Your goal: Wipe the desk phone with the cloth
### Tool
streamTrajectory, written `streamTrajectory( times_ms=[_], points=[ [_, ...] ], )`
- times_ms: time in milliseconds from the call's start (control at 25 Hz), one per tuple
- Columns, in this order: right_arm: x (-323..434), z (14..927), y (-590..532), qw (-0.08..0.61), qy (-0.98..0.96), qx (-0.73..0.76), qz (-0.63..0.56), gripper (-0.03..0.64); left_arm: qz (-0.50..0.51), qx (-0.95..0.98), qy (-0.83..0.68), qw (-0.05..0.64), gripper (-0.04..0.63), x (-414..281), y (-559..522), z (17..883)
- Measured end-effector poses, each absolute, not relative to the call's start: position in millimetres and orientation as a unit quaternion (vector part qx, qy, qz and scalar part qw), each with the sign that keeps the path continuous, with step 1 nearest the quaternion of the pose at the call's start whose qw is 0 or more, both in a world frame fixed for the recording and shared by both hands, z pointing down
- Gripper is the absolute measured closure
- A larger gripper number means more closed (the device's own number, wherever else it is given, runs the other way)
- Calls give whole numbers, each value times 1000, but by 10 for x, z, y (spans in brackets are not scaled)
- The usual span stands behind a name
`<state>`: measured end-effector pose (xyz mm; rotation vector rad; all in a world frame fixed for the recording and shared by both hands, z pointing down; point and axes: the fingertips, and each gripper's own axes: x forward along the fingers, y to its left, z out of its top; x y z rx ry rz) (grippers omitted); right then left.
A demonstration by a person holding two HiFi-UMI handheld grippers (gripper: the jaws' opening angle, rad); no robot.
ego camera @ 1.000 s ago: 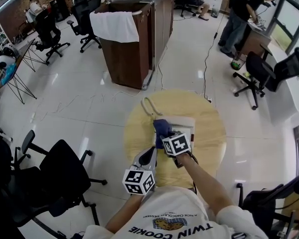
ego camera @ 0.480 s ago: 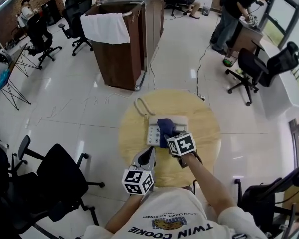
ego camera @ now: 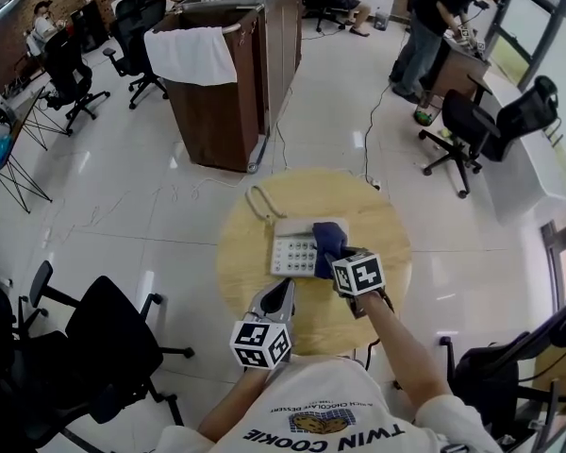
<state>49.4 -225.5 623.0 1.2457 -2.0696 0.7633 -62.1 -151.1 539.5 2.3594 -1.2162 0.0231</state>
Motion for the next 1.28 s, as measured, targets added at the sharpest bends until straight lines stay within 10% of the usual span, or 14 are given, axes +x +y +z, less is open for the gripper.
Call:
streamTrajectory(
  times_ms=[600,1280],
  points=[
    [656,6116,-2201,284,-777,492,272,549,8,866,-438,241,603,-522,-1448,5385],
    [-857,6145,-1725,271,-869,344,230,551,10,833,-498,241,603,-1098,-1418,5452]
  ],
)
